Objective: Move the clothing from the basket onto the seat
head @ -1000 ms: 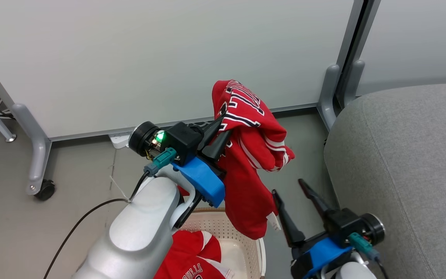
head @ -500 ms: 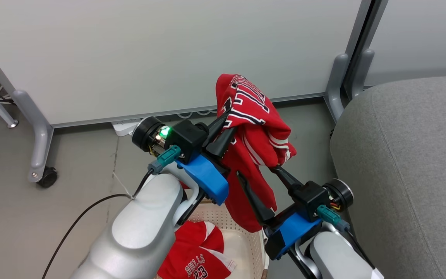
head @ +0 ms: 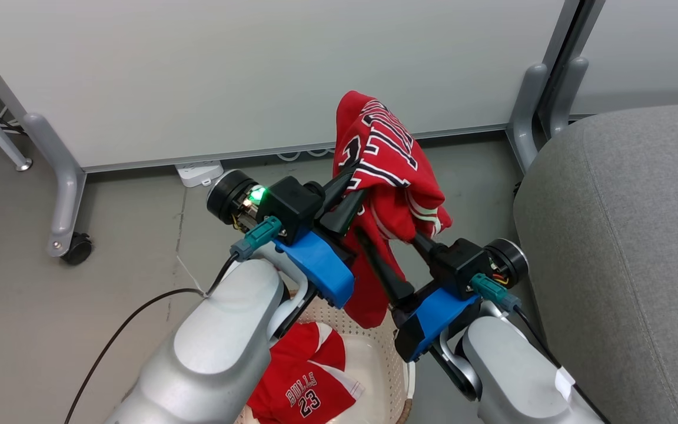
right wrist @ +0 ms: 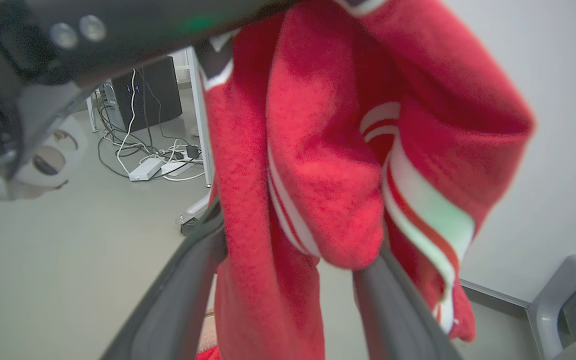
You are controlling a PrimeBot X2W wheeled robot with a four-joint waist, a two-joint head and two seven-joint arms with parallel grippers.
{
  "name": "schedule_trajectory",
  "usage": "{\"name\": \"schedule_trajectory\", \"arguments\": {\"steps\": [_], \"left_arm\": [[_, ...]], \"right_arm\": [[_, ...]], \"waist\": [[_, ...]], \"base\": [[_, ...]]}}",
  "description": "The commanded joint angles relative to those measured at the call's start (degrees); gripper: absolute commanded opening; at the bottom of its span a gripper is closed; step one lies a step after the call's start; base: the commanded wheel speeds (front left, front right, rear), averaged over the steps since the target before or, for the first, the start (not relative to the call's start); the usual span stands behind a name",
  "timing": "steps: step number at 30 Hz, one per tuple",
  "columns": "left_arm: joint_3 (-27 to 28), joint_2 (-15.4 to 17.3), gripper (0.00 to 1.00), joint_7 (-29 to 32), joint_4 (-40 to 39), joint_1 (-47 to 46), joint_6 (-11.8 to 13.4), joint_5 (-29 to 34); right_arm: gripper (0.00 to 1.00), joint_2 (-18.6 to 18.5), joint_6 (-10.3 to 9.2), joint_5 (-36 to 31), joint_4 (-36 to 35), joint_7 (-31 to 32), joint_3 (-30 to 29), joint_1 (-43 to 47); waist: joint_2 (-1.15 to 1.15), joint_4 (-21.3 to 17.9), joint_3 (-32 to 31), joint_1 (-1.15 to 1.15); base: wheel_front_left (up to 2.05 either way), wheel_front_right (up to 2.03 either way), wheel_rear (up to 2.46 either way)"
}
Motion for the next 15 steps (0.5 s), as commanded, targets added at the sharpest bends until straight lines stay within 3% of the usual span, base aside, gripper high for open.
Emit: {"name": "schedule_trajectory", "arguments": {"steps": [1, 15], "left_arm": [[0.1, 0.0, 0.0, -0.2, -0.2, -0.7, 0.0, 0.0], [0.2, -0.1, 0.0, -0.2, -0.1, -0.9, 0.0, -0.4]], "right_arm": [[0.0, -0.1, -0.04, 0.5, 0.5, 0.0, 0.5, -1.3], [0.0, -0.1, -0.04, 0.4, 1.8, 0.0, 1.6, -1.9]], "waist": [[0.0, 0.0, 0.1, -0.01], [0.0, -0.4, 0.4, -0.01]], "base": [[0.0, 0.0, 0.0], [0.0, 0.0, 0.0]]}}
